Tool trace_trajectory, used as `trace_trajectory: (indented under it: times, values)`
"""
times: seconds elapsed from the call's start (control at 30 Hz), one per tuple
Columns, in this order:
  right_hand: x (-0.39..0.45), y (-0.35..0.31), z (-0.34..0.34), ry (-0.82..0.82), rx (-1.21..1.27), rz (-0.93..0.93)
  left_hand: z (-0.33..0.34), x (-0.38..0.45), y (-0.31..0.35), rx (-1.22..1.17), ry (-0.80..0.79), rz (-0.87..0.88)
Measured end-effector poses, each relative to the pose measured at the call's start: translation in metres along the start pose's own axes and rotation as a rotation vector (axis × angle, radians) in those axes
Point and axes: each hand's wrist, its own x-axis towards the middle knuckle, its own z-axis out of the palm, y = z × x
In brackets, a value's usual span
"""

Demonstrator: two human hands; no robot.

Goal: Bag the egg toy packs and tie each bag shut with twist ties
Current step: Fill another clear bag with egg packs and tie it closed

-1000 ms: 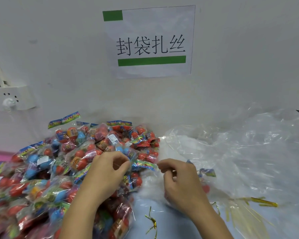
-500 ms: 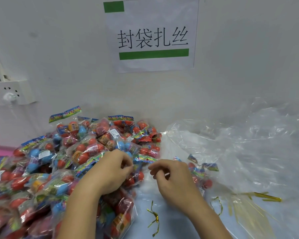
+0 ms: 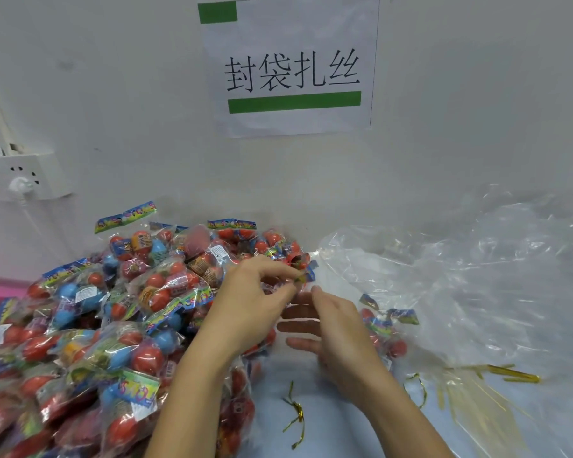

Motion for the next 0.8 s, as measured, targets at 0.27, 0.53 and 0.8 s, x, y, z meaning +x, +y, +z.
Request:
trace_trajectory:
  times: [0.27,0.53,0.8]
  values:
    - [0.006,0.004,-0.002,0.036,0.154,0.118,-0.008,-0.003,-0.004,-0.071,-0.169,-0.024]
    - [0.012,0.013,0.000,0.324,-0.442,-0.066,0.023,0.004,-0.024,0.202,-0.034,-0.304]
    - [0.009,0.011,-0.001,0.335,-0.565,-0.062,0.030,0.003,-0.038,-0.120,-0.075,-0.529]
